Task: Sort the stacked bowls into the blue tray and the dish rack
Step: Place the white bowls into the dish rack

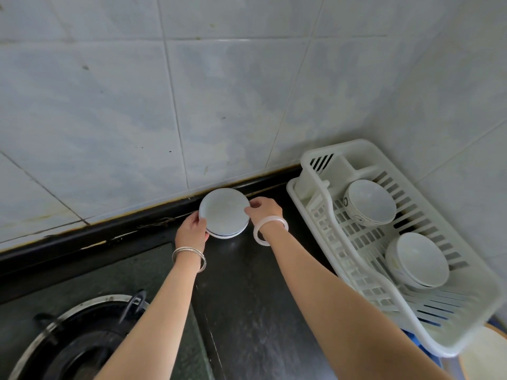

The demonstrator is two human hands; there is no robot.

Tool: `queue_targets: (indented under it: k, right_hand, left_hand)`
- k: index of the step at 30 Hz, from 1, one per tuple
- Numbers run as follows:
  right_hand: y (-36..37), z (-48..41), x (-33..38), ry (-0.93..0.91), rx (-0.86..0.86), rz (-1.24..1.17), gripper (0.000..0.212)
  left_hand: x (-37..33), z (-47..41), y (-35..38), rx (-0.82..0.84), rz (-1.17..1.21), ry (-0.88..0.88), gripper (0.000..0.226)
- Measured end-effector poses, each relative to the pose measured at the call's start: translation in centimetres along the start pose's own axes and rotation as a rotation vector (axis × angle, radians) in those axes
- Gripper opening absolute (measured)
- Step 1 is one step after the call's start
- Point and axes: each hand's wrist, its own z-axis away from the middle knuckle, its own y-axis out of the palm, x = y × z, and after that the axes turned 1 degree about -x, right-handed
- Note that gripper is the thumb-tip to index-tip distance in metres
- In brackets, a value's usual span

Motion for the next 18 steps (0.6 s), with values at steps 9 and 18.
queue_targets:
  k: [9, 18]
  right_hand:
    - [-2.0, 0.8, -1.4, 0.078, 0.038, -0.398, 0.029]
    - [-15.2, 5.6, -2.5, -0.026, -0.233, -0.457, 0.025]
  left_hand:
    - [-3.2, 2.0, 0.8, 0.067, -0.052, 0.004, 0.033]
    - [-8.5, 8.4, 8.6, 0.434, -0.044, 0.101, 0.023]
